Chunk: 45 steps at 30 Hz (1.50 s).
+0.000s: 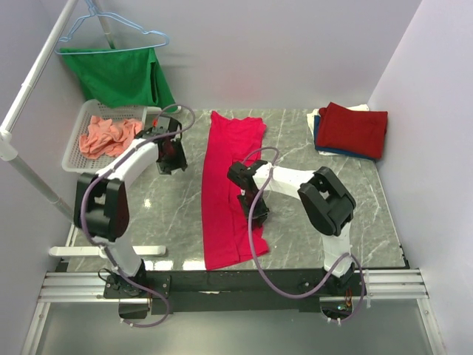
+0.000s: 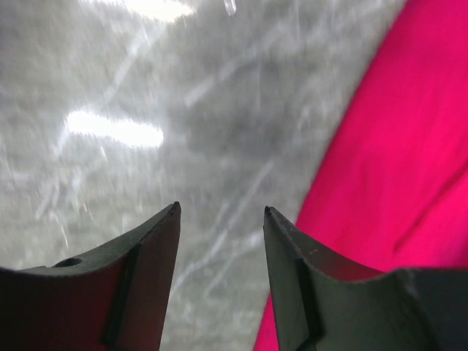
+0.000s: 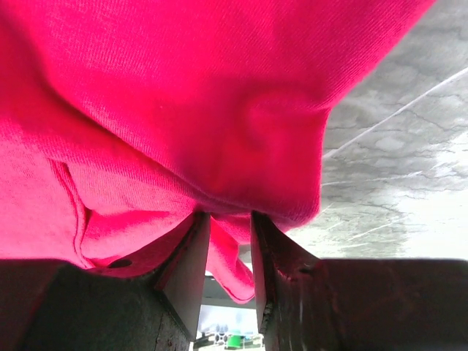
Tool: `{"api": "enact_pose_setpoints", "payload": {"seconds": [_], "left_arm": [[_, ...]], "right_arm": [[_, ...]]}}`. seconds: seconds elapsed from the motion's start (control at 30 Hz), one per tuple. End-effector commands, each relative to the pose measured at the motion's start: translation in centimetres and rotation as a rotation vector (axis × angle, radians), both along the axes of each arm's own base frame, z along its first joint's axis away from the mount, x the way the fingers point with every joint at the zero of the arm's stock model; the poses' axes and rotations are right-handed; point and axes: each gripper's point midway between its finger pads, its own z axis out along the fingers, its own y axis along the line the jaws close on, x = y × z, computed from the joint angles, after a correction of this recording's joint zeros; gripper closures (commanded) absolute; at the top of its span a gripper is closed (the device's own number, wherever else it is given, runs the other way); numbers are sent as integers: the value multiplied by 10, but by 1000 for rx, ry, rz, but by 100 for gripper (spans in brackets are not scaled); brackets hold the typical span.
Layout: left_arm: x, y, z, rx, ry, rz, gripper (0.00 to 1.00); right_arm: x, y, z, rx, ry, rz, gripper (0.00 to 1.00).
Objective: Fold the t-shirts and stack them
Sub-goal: Fold the tshirt
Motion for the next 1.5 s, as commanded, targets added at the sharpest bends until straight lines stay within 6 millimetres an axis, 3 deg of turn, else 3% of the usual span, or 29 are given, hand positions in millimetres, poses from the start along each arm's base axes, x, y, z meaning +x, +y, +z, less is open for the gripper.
{"api": "enact_pose_setpoints", "payload": {"seconds": [0.0, 0.17, 0.33, 0.43, 0.57, 0.67, 0.77, 1.0, 1.07, 1.33, 1.47], "left_arm": [[-29, -17, 24, -81, -39, -31, 45], [-67, -30, 30, -145, -40, -50, 44], [-97, -39, 31, -170, -25, -57, 44], [-121, -46, 26, -168, -4, -62, 44], [-163, -51, 9, -176, 34, -53, 44], [-191, -59, 0, -234, 64, -47, 44], [-217, -69, -6, -289, 96, -63, 45], [-261, -69, -18, -258, 198, -43, 47], [-274, -66, -23, -233, 242, -30, 47], [-302, -67, -51, -219, 333, 0, 52], [-307, -65, -59, -185, 359, 19, 53]], "right_arm": [[8, 5, -3, 34, -114, 28, 64], [-30, 22, 13, 100, -95, 59, 64], [-56, 35, 20, 133, -73, 78, 64], [-54, 35, 31, 116, -121, 41, 64], [-39, 32, 69, 165, -263, -40, 60], [-40, 29, 91, 219, -302, -93, 57], [-46, 20, 93, 226, -312, -129, 55], [-79, 0, 52, 271, -231, -148, 52], [-81, 4, 53, 331, -237, -154, 50], [-95, 10, 42, 455, -214, -158, 45], [-102, 13, 34, 475, -175, -144, 44]]}}
